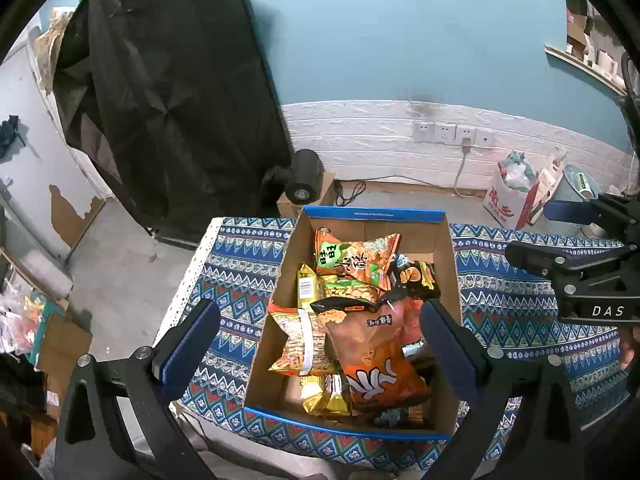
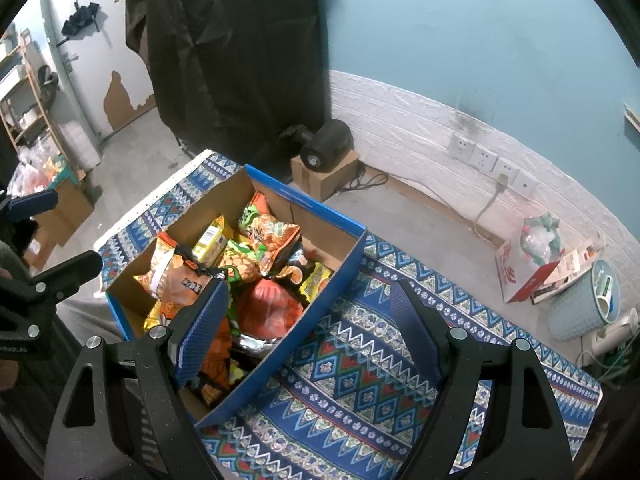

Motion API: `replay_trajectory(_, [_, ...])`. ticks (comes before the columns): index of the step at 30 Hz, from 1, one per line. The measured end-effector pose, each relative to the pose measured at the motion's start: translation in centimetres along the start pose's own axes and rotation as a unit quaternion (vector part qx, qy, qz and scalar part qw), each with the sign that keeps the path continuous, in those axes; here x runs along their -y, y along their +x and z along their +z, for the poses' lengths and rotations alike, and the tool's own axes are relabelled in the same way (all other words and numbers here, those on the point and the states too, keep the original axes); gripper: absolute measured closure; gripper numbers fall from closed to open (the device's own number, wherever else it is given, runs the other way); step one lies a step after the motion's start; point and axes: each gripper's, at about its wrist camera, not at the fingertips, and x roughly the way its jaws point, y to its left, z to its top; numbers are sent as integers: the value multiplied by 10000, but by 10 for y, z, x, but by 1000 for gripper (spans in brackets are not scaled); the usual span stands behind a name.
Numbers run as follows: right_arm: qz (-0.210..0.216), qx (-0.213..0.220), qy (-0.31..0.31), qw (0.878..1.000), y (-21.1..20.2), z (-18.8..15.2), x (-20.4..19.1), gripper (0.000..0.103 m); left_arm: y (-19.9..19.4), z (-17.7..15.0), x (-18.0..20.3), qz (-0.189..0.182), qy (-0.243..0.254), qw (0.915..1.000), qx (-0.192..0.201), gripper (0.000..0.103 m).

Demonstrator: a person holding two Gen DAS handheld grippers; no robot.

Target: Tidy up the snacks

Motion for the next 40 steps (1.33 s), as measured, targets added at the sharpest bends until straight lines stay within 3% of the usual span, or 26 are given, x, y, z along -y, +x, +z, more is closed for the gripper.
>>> replay_trajectory(40, [-6, -12, -4, 10000, 2, -2, -2, 21, 5, -2, 3, -104, 61, 9999, -114, 2])
